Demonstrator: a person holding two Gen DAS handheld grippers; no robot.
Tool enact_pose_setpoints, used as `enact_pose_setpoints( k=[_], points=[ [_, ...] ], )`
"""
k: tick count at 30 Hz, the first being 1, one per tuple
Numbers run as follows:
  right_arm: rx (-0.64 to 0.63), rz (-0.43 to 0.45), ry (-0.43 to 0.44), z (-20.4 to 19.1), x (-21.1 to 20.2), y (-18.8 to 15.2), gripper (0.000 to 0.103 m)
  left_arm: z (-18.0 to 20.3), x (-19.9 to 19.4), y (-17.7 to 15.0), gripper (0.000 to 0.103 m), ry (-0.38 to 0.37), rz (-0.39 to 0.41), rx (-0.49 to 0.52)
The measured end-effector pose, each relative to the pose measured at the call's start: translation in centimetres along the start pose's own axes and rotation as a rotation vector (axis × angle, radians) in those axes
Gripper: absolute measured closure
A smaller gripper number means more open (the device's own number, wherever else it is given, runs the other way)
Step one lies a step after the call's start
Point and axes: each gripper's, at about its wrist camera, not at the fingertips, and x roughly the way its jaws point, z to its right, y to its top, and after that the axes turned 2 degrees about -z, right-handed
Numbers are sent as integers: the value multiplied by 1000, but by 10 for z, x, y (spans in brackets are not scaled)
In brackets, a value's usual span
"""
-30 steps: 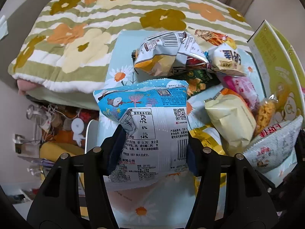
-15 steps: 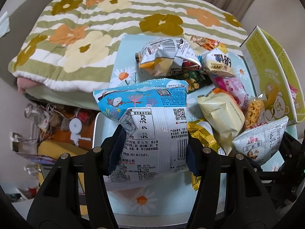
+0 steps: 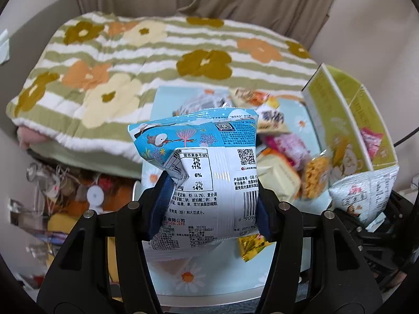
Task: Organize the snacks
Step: 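Carry both bags over the yellow box and open both tools to drop them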
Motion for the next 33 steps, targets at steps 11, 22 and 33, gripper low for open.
enact_pose_setpoints(
  k=[11,22,33],
  points=[
    [131,135,-55,39,-73,38,49,53,-29,43,50,-79,104,112],
    [183,213,-101,146,-99,53,49,177,-16,87,49,-127,162,169],
    [168,189,-125,259,-82,76,49,302,46,131,49,-161,136,156]
  ],
)
